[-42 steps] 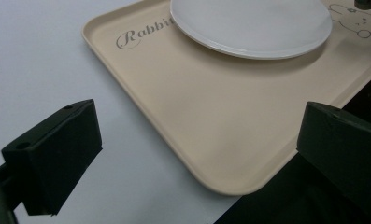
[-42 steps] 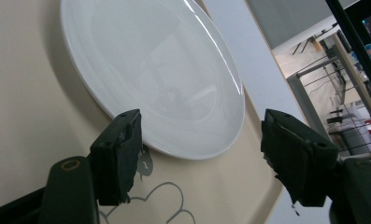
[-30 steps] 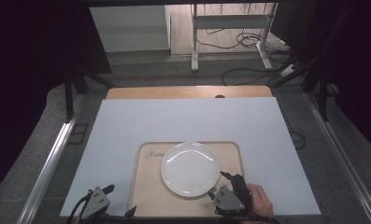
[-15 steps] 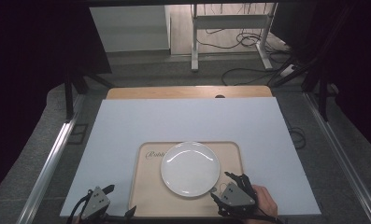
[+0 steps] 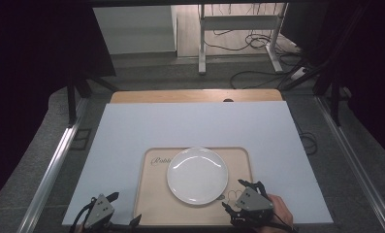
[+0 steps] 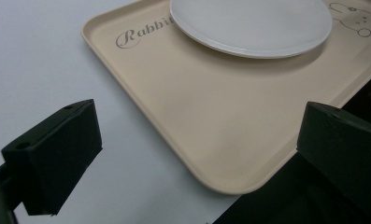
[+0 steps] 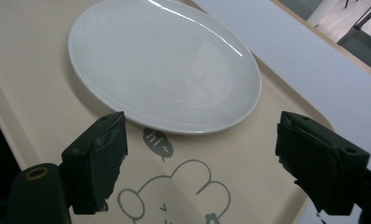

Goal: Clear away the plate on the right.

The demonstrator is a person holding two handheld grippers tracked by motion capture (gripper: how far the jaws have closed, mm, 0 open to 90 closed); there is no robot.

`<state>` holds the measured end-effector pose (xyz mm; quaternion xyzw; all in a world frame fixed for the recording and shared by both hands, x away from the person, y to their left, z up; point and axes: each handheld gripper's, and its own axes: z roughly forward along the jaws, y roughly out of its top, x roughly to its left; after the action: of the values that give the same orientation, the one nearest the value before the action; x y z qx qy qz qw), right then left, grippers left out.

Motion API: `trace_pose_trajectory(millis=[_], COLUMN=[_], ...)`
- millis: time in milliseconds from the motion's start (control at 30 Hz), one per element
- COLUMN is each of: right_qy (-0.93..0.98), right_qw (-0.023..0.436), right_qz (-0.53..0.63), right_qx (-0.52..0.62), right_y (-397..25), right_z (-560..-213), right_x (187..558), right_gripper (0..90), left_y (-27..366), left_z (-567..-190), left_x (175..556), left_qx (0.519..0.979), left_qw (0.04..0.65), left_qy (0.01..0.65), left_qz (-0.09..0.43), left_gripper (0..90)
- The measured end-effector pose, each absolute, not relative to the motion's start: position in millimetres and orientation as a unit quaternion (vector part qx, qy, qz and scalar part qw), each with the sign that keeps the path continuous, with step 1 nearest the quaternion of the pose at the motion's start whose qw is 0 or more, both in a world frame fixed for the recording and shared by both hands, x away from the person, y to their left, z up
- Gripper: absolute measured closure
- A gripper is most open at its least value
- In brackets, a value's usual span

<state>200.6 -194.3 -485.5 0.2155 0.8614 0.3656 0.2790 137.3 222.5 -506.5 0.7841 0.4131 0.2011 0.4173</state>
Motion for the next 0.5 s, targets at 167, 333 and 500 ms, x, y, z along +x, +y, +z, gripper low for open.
trace_pose_trajectory(millis=[167, 333, 500], right_qy=[0.859, 0.857, 0.854], right_qw=[0.267, 0.261, 0.256], right_qz=[0.372, 0.377, 0.381], right_qx=[0.228, 0.236, 0.246], right_y=[-199.0, -202.4, -208.5], right_z=[-485.7, -485.6, -485.1], right_x=[200.7, 200.6, 199.8], right_gripper=[14.4, 12.7, 9.8], left_y=[222.5, 222.5, 222.4], left_z=[-506.5, -506.5, -506.5], left_x=[137.3, 137.4, 137.4], left_qx=[0.783, 0.784, 0.784], left_qw=[0.418, 0.417, 0.417], left_qy=[0.414, 0.413, 0.413], left_qz=[0.201, 0.201, 0.201], left_gripper=[0.0, 0.0, 0.0])
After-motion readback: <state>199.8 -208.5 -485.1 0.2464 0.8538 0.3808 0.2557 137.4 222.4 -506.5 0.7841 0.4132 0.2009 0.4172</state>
